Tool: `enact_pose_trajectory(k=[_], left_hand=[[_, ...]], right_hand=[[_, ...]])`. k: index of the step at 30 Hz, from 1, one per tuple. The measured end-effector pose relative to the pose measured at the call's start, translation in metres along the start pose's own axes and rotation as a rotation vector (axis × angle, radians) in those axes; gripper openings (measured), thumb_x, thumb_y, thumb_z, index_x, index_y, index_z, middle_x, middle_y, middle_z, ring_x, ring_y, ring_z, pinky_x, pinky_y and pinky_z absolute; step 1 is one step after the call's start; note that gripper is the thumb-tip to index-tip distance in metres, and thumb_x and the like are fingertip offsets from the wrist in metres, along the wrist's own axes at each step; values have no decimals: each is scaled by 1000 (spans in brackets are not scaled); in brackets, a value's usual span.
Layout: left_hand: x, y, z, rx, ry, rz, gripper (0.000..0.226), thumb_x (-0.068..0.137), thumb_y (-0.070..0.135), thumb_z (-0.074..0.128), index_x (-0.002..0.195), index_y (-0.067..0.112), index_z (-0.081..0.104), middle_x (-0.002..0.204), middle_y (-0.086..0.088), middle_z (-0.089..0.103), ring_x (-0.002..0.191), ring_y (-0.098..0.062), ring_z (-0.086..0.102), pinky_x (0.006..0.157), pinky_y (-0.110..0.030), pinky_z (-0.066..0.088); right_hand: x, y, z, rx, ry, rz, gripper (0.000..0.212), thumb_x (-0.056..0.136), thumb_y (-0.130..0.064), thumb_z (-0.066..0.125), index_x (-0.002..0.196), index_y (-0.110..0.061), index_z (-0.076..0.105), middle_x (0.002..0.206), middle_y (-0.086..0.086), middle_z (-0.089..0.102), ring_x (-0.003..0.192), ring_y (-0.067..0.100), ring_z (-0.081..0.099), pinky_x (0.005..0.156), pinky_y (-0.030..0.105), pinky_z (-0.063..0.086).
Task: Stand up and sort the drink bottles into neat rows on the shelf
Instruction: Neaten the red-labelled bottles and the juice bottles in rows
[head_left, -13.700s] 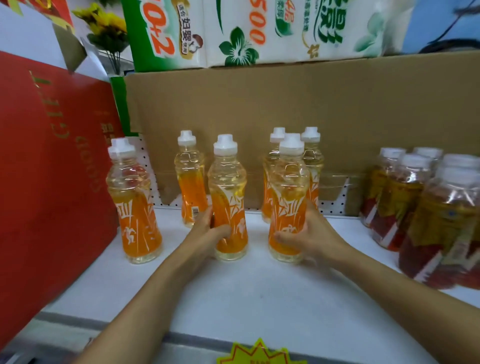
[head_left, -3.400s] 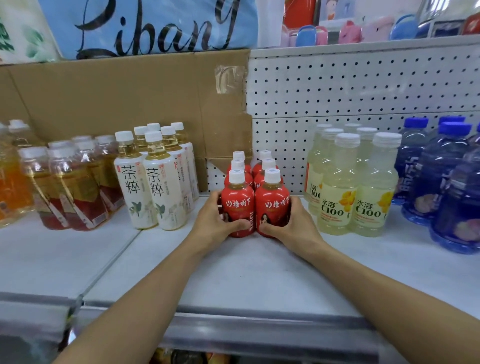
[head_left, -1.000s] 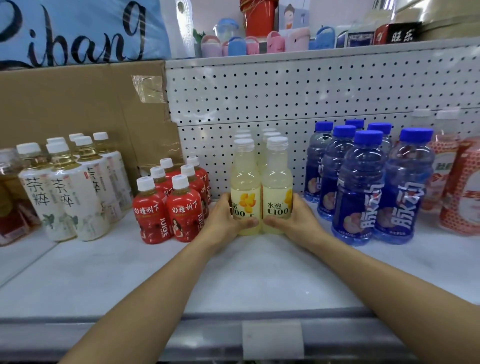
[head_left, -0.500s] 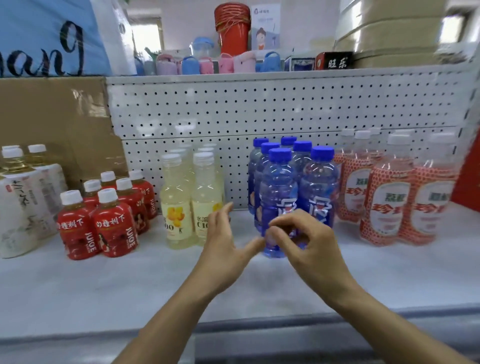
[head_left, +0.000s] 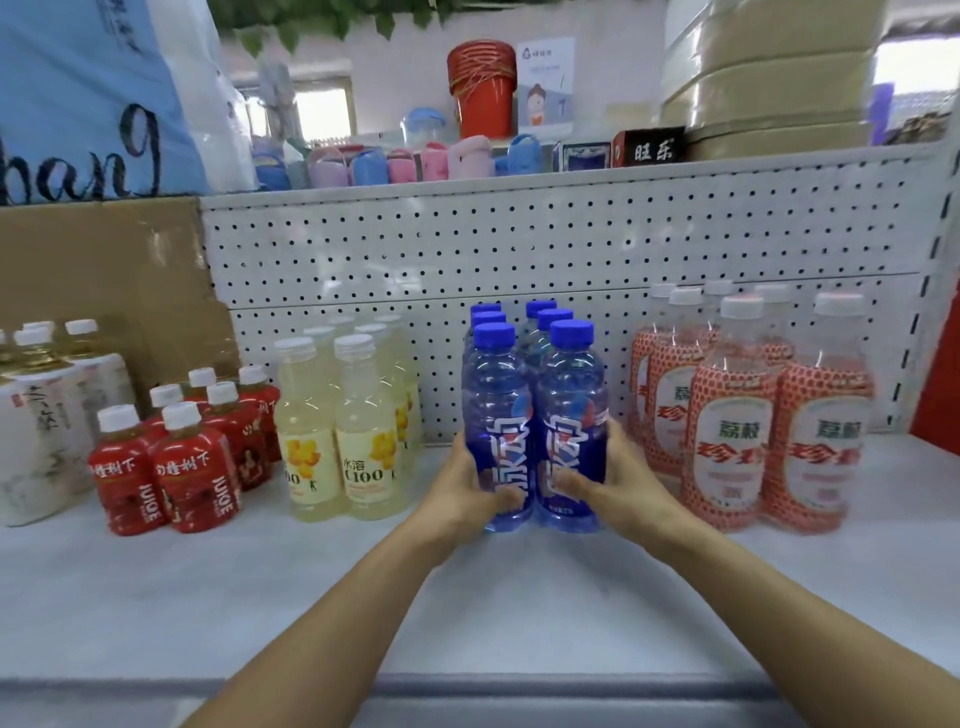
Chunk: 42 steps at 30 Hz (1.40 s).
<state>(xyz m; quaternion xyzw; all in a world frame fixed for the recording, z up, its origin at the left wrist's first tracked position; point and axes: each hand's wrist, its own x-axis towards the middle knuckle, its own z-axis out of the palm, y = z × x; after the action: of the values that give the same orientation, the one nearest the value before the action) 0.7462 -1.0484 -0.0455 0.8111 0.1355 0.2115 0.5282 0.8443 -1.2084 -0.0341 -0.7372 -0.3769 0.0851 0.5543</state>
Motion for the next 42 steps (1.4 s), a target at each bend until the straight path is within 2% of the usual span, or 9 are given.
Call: enact_pose_trajectory(k=[3,10,18,25,28,30,33,38,42], left_hand=[[7,-1,-1,-26,-12,-39,81,80,-4,75,143,23,33,117,6,66,104,-2,63,86,-23,54],[0,-4,-1,-37,77,-11,67,78,-2,79,131,20,44,118,1,66,97,-1,66,71,-13,54],[0,-8,-11,-62,82,-6,69,77,6,81,133,27,47,118,10,67,105,-1,65,94,-31,54],[-10,6,-3,23,98,-8,59,82,8,77,128,28,46,111,17,65,95,9,62,98,-34,53],[-15,15,6,169,232,-3,78,83,19,78,144,27,30,140,4,47,126,-10,49,115,-44,35],[-26,24,17,321,445,106,92,85,25,76,153,19,14,152,-3,24,139,-10,25,119,-30,22],[-46,44,45,319,602,459,82,85,17,75,149,13,24,141,0,28,132,-6,27,115,-23,30],[-52,66,107,258,324,439,82,85,22,75,149,21,24,145,11,25,139,-12,29,114,-41,38],[-39,78,150,231,112,208,94,88,33,72,155,24,7,159,7,9,147,-13,17,120,-32,22]], right_hand=[[7,-3,-2,19,-36,36,64,85,-12,72,136,-22,35,108,-20,58,106,7,58,105,44,45],[4,5,0,44,9,15,54,87,-14,71,128,-24,38,103,-23,56,92,-8,56,82,19,48],[6,13,-1,34,42,-10,46,82,-19,76,120,-26,50,106,-15,65,97,-1,63,90,26,53],[0,7,2,24,28,12,48,86,-18,72,126,-23,45,116,-8,64,109,10,61,99,37,50],[-11,1,-5,-74,-19,30,53,89,-16,68,135,-21,41,128,-4,58,116,11,55,98,30,44],[-24,-1,-15,-133,-43,-34,56,90,-16,67,138,-23,40,133,-7,52,117,8,50,98,26,41],[-46,-4,-37,-227,31,-190,54,91,-18,67,140,-21,45,133,-9,50,121,6,48,100,22,44],[-71,3,-96,-230,342,-519,33,88,-9,69,118,-17,59,112,-6,57,100,10,58,80,19,52],[-72,29,-154,-187,654,-395,62,82,-15,75,133,-17,40,128,0,43,118,17,48,95,31,48]])
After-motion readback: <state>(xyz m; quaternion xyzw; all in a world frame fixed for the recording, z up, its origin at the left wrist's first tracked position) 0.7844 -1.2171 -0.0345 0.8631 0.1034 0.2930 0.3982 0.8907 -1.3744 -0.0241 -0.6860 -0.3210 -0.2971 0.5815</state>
